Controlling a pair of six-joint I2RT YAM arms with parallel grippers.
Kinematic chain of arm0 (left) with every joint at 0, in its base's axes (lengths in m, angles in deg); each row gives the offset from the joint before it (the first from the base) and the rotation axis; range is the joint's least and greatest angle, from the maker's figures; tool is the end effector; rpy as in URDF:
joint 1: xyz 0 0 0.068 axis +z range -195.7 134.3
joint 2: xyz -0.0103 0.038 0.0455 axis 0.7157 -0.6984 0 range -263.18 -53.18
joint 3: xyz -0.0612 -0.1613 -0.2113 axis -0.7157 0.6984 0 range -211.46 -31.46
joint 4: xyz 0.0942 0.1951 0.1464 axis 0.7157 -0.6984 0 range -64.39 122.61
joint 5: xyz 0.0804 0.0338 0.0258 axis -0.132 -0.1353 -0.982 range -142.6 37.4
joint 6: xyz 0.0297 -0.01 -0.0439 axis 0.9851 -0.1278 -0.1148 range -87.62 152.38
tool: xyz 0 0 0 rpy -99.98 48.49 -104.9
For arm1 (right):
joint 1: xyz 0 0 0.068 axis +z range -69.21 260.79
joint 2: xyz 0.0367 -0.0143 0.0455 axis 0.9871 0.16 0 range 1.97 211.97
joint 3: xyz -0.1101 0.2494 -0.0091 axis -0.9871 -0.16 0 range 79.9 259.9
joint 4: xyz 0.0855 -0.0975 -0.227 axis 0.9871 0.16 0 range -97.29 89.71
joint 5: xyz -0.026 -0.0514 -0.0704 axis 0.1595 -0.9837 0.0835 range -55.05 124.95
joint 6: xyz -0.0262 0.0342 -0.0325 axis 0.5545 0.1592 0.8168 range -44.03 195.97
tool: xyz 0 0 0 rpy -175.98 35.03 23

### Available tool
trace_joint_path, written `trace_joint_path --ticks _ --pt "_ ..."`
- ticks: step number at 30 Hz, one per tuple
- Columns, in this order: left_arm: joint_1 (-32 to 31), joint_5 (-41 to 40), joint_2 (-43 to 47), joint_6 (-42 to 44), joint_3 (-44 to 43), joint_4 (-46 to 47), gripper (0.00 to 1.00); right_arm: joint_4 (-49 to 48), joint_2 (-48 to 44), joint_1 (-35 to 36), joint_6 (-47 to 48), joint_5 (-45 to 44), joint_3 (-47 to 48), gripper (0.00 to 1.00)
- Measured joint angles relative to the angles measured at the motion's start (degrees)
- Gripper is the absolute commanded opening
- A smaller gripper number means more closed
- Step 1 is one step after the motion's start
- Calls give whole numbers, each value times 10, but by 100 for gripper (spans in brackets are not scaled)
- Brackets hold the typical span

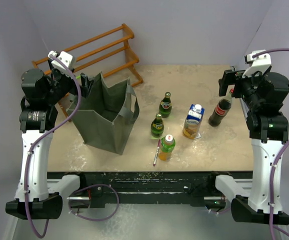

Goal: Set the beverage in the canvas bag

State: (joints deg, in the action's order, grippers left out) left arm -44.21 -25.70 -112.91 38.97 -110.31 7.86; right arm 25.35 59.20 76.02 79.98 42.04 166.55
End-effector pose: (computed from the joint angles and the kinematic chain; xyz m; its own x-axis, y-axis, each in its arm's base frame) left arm 0.2044 -0.0108 0.4680 -0.0486 0.1011 -0.9937 0.4352 0.8976 0.0700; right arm 0.1700 -0.0097 0.5019 -0.0529 -0.0653 -0.9965 -0.0441 0.9970 -0.0630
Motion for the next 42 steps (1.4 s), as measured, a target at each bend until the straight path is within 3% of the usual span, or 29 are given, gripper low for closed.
trace_joint_path --ticks 14,19,29,42 --pt "0 -8 1 14 9 -6 99 5 2 0 6 5 1 100" --pt "0 -50 -5 22 8 -19 99 40 33 0 28 40 41 100" --pt "3 -74 -100 19 -43 -115 99 92 99 19 82 111 70 100" --pt "3 -49 -137 15 -54 -185 100 78 182 232 80 134 29 98"
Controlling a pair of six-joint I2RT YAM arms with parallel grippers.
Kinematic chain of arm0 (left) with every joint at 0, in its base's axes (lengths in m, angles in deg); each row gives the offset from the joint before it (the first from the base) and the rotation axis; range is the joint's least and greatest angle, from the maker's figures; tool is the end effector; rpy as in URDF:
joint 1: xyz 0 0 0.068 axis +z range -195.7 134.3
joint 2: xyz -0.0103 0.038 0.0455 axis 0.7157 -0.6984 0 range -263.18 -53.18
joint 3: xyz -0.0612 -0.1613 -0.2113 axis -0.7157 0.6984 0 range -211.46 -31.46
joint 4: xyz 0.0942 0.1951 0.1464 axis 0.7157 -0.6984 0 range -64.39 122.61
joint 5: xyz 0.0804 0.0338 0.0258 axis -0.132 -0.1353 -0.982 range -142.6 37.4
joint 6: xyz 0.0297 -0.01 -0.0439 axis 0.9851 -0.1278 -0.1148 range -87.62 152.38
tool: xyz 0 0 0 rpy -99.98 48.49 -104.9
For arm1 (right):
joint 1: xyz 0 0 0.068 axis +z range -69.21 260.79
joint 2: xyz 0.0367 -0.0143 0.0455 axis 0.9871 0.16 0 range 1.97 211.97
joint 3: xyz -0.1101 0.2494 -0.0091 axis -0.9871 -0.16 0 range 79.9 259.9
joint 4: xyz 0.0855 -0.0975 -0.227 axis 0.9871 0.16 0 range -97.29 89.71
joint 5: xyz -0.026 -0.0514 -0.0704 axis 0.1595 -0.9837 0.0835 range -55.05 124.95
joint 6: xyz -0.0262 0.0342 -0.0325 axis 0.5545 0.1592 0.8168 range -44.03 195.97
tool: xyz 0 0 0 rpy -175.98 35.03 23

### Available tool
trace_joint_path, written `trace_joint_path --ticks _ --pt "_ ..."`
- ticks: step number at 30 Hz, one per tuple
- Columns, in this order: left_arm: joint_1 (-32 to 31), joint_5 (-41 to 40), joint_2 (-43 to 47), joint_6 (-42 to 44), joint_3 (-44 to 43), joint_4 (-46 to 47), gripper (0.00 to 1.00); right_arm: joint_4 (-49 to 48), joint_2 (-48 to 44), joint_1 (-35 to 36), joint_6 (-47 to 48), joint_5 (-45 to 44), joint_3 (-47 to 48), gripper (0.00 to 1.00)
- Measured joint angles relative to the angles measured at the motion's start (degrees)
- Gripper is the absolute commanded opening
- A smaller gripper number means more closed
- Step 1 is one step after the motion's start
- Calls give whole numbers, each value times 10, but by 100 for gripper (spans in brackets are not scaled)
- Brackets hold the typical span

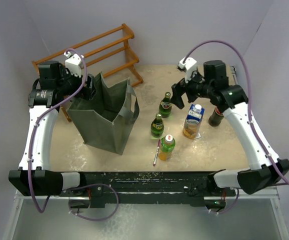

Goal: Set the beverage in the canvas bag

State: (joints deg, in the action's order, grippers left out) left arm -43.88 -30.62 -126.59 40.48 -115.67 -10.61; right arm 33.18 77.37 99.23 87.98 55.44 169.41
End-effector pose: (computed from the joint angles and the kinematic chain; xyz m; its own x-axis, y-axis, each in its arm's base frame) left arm 0.2647 -0.0049 0.4139 -0.4903 0.1151 -0.8639 0.3588 0.9300 -0.0797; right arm 0.2547 0.0981 0.4392 -0.2883 -0.3017 -0.9088 -0.6685 0.7429 -0.0345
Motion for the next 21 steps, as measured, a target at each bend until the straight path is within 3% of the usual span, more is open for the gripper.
trace_joint_path --ticks 10,15,21 --pt "0 4 3 0 4 -2 100 -9 80 123 21 -5 -28 91" --pt "1 4 12 0 13 -2 99 -13 116 134 41 -17 -51 86" --pt "7 4 16 0 16 -2 99 -23 141 137 52 -20 -73 74"
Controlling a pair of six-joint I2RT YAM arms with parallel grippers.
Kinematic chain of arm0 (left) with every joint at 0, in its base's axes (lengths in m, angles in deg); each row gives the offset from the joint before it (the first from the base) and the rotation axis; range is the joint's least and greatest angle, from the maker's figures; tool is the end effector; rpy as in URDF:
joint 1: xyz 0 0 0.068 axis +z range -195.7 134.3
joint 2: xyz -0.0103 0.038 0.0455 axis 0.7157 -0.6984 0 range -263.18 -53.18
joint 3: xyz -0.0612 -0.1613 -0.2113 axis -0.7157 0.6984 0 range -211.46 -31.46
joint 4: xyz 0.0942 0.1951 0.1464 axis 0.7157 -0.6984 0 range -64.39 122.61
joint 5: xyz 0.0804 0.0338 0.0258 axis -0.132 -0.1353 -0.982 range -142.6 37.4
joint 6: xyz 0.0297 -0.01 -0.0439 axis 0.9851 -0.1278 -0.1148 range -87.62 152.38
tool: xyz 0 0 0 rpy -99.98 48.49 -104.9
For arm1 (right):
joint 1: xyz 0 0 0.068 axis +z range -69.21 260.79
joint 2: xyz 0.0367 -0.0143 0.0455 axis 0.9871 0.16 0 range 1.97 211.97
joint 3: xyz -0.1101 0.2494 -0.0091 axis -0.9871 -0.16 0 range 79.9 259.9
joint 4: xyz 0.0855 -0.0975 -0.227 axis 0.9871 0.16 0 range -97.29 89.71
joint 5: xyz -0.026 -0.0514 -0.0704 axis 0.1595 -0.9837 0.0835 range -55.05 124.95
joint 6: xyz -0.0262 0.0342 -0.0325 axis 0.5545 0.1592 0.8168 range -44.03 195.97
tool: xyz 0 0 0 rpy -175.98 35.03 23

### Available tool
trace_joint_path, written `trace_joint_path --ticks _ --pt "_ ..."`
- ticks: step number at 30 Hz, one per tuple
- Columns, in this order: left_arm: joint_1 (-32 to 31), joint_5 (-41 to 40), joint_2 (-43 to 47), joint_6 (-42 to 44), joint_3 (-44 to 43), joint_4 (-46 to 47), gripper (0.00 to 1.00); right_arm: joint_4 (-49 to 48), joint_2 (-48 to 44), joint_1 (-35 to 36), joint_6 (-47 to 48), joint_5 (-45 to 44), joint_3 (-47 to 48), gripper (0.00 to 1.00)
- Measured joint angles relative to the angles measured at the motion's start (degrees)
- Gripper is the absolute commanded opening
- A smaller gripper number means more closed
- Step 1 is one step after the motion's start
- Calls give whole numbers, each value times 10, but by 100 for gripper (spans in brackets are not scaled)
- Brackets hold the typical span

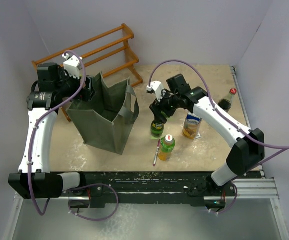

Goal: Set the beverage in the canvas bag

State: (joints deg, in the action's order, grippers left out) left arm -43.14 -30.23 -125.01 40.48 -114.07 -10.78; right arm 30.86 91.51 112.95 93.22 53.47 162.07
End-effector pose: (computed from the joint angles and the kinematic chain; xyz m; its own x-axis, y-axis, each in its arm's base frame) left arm 0.2576 -0.0020 0.4114 -0.4939 0.1083 -0.8628 0.3518 0.9322 -0.0844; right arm 0.2852 0.1928 0.3286 -0.3712 -0.5656 -0.7364 -0.8411 0.5408 0.0086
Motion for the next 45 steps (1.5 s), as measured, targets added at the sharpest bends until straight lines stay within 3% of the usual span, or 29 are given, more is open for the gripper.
trace_joint_path --ticks 10,20,24,28,30,38,45 --pt "13 6 0 0 9 8 99 -22 9 9 3 1 -11 53" --pt "19 15 1 -1 16 10 99 -29 14 10 3 3 -18 45" --pt "19 16 2 -1 20 12 99 -29 14 12 3 4 -27 29" --pt "19 18 2 -1 23 17 99 -34 14 13 9 2 -27 5" --pt "19 19 2 -1 23 18 99 -32 14 13 9 1 -25 0" --pt "19 19 2 3 23 17 99 23 20 13 9 -7 23 0" --pt "19 18 0 6 22 11 97 73 20 13 -7 -7 159 0"
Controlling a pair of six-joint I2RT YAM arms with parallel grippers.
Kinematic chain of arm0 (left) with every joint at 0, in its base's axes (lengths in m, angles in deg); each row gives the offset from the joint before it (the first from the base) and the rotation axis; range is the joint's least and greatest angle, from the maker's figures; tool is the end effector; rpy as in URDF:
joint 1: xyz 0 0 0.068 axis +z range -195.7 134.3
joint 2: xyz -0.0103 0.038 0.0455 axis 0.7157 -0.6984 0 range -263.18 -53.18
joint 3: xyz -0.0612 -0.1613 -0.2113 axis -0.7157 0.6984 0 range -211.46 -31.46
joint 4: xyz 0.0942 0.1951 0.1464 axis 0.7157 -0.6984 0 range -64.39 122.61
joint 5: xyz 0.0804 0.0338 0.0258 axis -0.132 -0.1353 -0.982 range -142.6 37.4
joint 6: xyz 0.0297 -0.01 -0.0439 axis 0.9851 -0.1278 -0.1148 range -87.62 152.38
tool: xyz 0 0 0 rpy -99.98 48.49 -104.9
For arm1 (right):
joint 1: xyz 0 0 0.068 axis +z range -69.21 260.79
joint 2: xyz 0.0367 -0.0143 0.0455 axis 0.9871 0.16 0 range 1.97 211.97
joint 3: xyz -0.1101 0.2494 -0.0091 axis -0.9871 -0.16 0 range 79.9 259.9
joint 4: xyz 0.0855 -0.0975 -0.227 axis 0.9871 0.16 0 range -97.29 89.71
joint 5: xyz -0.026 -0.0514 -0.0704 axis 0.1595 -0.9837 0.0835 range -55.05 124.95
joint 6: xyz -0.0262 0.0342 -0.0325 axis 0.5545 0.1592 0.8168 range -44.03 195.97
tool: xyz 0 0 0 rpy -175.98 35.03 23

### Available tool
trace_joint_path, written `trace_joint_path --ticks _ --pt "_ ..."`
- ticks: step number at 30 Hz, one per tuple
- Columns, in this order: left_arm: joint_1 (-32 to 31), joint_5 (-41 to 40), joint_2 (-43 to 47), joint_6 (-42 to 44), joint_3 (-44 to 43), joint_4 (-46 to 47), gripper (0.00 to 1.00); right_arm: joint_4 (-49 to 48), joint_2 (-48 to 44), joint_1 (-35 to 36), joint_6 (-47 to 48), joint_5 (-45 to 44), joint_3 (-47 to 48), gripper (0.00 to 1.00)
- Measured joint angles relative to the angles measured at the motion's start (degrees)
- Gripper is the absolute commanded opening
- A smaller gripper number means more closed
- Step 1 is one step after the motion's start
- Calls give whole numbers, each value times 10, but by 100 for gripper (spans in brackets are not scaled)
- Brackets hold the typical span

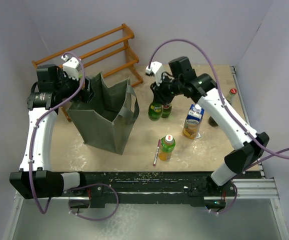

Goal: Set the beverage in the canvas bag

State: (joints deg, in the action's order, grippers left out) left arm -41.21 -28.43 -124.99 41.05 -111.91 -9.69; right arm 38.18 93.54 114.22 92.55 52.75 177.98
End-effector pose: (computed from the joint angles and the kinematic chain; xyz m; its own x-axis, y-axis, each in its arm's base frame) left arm 0.2598 0.0058 0.4013 -0.5060 0.0982 -0.8570 0.3484 0.9321 -0.0989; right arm 0.2842 0.2007 0.3969 -0.2966 -0.5214 -0.8001 -0.8426 0.5372 -0.0377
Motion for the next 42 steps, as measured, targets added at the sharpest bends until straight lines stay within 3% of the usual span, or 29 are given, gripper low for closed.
trace_joint_path --ticks 4,12,17,30,42 --pt "0 -6 -10 -1 -9 -6 81 17 0 0 -14 -5 109 0" --pt "0 2 -15 -2 -16 -15 31 21 23 0 -50 -8 317 0" --pt "3 56 -15 -7 -16 -20 2 24 76 14 -66 -9 423 0" --pt "3 223 -17 -84 15 -15 0 2 137 104 -100 -16 448 0" --pt "-20 286 -23 -114 26 -7 0 -43 150 139 -123 -16 482 0"
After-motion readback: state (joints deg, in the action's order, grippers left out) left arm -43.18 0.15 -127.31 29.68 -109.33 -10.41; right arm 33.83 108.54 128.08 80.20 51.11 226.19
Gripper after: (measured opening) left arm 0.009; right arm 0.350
